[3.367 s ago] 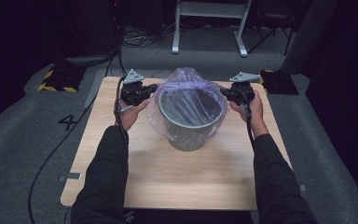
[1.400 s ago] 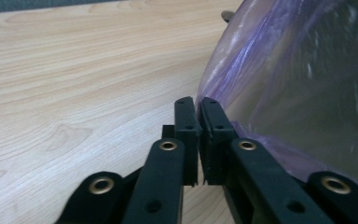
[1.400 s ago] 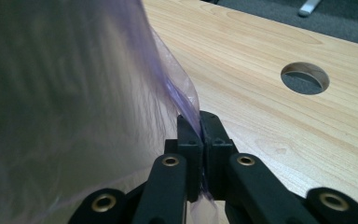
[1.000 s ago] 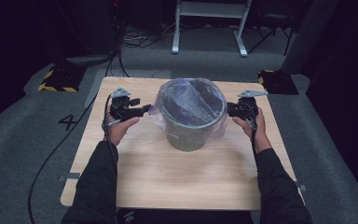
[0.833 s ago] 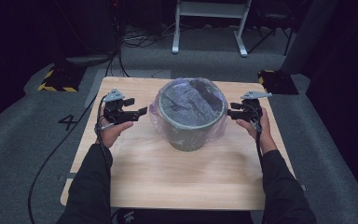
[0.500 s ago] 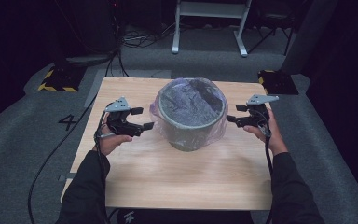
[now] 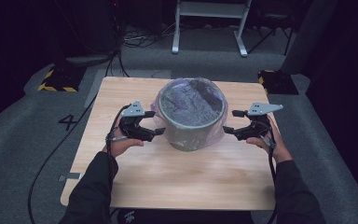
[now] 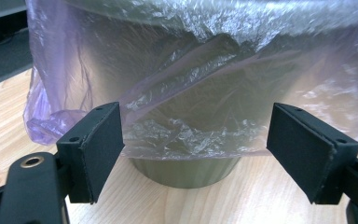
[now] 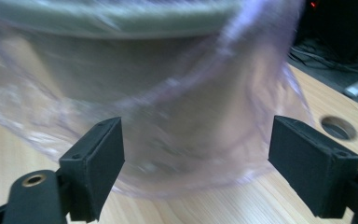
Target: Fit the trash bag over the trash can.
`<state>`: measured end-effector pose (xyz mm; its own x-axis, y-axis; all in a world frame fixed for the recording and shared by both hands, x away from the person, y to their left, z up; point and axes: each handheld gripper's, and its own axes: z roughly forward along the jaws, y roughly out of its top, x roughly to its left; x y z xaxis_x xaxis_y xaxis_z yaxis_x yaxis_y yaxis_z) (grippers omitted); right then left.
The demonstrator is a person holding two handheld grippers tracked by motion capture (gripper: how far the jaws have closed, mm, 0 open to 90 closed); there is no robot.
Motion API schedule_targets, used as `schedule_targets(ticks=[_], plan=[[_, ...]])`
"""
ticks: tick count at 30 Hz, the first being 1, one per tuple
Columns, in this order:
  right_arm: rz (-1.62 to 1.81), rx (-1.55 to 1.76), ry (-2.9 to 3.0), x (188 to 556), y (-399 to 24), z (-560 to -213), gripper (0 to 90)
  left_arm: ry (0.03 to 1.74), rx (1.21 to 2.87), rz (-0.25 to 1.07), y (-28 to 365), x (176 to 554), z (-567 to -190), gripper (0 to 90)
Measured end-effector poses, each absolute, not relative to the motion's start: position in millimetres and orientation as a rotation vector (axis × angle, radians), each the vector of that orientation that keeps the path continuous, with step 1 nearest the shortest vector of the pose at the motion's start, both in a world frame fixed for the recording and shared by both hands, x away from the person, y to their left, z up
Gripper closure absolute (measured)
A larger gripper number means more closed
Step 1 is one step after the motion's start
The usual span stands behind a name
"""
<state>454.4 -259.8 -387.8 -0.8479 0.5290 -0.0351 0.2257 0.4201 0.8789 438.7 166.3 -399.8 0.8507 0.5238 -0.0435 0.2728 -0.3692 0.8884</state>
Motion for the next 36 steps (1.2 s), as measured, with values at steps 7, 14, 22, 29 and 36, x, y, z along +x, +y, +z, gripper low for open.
schedule_targets(ticks=[7,14,22,29,36], plan=[[1.393,0.679,2.370,454.1,-239.8,-390.8,20.3,0.591,2.003,0.308,158.4,447.7,-404.9,33.1],[1.384,0.605,2.374,451.4,-229.3,-399.9,73.9,0.560,2.056,0.353,155.2,447.7,-409.5,81.7],[1.392,0.589,2.397,445.9,-228.6,-403.9,90.0,0.557,2.091,0.358,155.1,445.7,-420.4,89.9],[1.290,0.575,2.485,444.4,-222.7,-413.0,90.0,0.566,2.182,0.339,152.5,443.0,-439.7,89.9],[1.230,0.613,2.547,448.1,-220.6,-426.8,90.0,0.603,2.252,0.318,151.7,447.1,-457.8,89.8]])
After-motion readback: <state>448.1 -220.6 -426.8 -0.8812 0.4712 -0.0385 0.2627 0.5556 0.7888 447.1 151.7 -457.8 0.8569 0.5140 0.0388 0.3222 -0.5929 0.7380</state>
